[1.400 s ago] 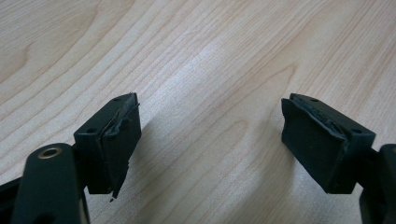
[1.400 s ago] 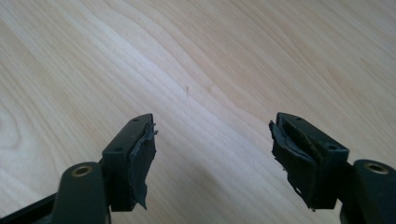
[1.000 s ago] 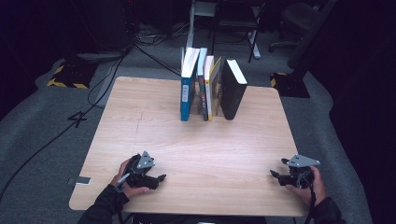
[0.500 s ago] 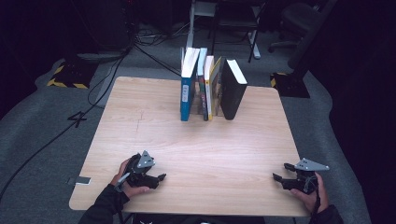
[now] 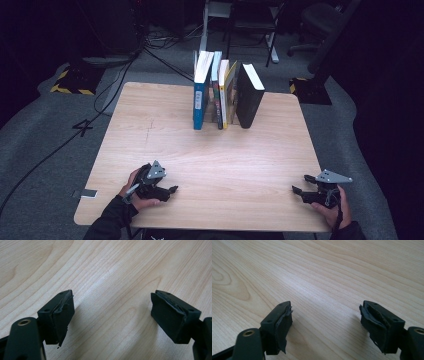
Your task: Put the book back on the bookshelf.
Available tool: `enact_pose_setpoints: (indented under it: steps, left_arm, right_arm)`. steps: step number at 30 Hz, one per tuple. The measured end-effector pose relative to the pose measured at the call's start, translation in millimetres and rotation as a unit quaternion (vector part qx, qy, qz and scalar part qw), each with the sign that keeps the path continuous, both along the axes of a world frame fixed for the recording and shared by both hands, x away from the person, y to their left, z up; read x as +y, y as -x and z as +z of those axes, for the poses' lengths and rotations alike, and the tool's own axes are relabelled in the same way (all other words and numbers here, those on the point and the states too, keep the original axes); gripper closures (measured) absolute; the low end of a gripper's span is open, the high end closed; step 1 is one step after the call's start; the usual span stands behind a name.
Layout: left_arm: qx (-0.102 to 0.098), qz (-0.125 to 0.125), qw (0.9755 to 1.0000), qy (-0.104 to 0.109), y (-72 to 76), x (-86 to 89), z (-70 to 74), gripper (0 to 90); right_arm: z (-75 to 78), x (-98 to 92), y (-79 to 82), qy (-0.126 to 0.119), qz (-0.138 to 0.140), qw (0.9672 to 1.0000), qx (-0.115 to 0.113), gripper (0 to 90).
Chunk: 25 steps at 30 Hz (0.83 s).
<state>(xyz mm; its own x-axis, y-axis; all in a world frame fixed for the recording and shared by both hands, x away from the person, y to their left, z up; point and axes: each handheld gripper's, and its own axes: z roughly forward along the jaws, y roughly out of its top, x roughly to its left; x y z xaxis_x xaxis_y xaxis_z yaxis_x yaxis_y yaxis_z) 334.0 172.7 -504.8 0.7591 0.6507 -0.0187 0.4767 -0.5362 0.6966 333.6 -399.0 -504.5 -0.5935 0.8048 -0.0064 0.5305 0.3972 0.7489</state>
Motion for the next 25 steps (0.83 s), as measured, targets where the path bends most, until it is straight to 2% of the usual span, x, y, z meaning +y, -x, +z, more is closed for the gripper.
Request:
enact_pose_setpoints:
  steps: [25]
  left_arm:
    - [0.0,-0.002,1.0,0.0,-1.9,0.0,0.1,18.9]
  right_arm:
    - [-0.2,0.7,-1.4,0.004,-0.004,1.0,0.003,20.1]
